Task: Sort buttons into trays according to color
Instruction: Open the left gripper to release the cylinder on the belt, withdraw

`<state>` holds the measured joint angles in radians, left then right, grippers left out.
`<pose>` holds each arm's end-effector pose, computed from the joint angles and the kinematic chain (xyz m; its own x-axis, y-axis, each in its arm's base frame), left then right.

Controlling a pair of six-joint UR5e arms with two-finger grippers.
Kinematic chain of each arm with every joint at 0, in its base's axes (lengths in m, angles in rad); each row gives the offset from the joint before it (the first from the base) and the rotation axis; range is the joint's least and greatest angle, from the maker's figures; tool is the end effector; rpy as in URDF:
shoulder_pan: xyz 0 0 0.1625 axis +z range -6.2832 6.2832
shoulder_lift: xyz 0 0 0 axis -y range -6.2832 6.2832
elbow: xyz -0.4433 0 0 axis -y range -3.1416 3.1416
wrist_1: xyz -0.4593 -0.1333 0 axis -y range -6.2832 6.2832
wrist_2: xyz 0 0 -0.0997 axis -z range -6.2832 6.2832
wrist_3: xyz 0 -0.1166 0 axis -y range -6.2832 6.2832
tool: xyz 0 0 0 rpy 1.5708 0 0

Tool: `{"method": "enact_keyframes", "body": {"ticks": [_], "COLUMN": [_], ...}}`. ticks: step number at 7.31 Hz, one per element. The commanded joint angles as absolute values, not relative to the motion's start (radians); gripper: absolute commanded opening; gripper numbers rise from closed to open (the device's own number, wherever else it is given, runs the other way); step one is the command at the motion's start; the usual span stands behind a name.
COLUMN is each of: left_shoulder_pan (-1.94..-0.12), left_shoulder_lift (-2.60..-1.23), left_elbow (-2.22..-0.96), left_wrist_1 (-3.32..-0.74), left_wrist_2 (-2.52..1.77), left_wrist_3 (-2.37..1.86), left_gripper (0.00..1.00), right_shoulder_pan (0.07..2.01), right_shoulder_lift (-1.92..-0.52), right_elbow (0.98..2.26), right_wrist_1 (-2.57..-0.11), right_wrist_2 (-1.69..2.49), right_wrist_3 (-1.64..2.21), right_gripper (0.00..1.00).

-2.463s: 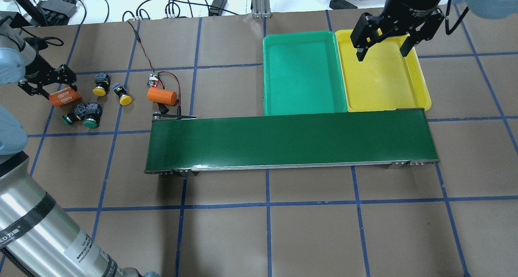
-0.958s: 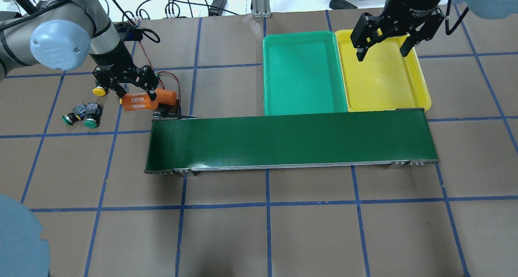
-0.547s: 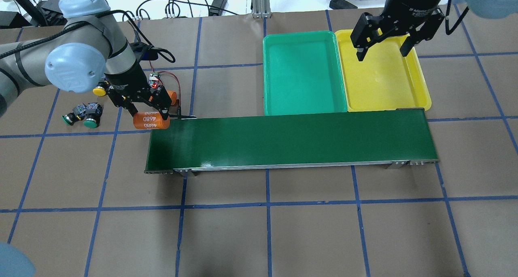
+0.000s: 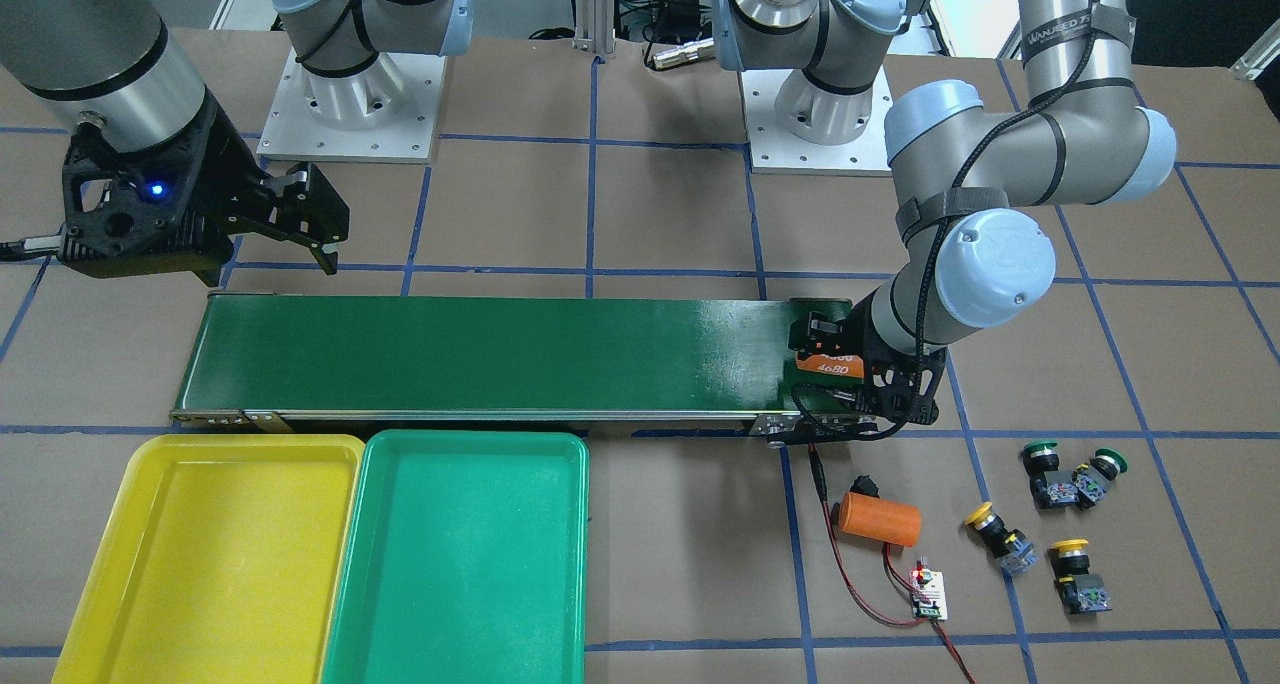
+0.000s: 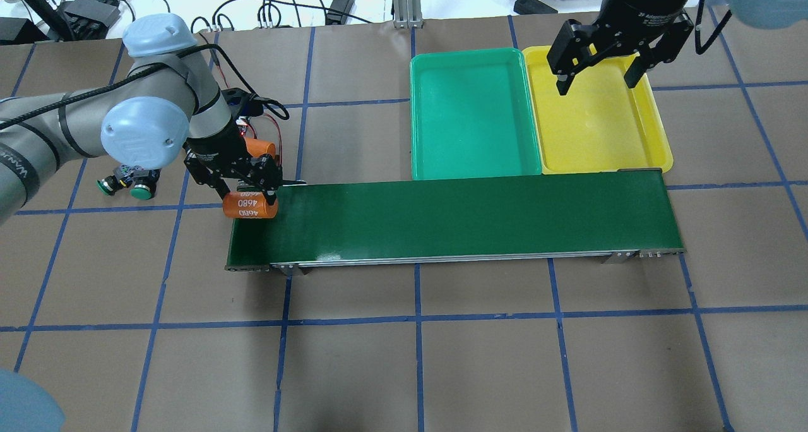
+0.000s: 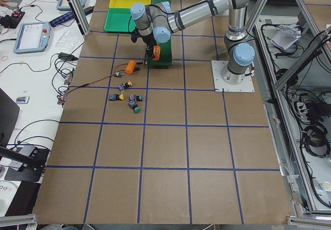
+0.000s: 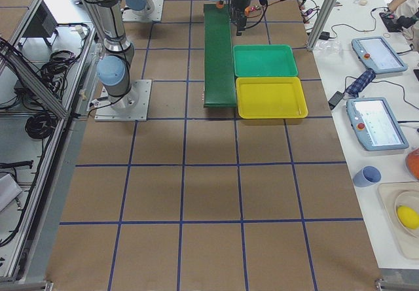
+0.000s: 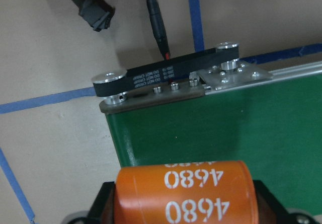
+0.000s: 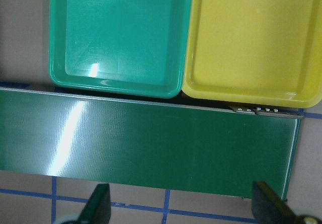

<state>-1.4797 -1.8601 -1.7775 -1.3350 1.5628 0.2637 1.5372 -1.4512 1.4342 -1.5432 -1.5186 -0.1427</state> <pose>-0.0794 -0.6065 0.2305 -0.9841 0.1610 0.0745 0.1746 0.9533 0.2464 0.1188 -0.6149 0.4930 -0.9927 -0.1084 -0.0531 -0.1087 0.9941 0.0031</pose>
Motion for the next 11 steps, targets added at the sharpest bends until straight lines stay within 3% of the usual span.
{"method": "enact_keyframes", "body": {"ticks": [1,7,11], "left_shoulder_pan": [-1.483,-1.488,-1.471], "left_shoulder_lift": [-1.856,-1.787,-1.955], "left_elbow": [-1.798,-1.723,-1.548], "left_wrist_1": [-1.331,-1.333,-1.186], "left_wrist_2": [1.560,1.574,1.679], "left_wrist_3": [0.259,0.267,0.262], "left_gripper": [1.00,1.00,1.00], "right_shoulder_pan": [1.537,1.534,1.535], "right_shoulder_lift": [-1.451,-1.473,-1.471], "right_elbow": [1.434,1.480,1.480], "right_wrist_1": [-1.543,-1.546,-1.543], "right_wrist_2": [-1.519,-1.519,-1.523], "right_wrist_3": [-0.143,-0.144,-0.152], "right_gripper": [1.00,1.00,1.00]}}
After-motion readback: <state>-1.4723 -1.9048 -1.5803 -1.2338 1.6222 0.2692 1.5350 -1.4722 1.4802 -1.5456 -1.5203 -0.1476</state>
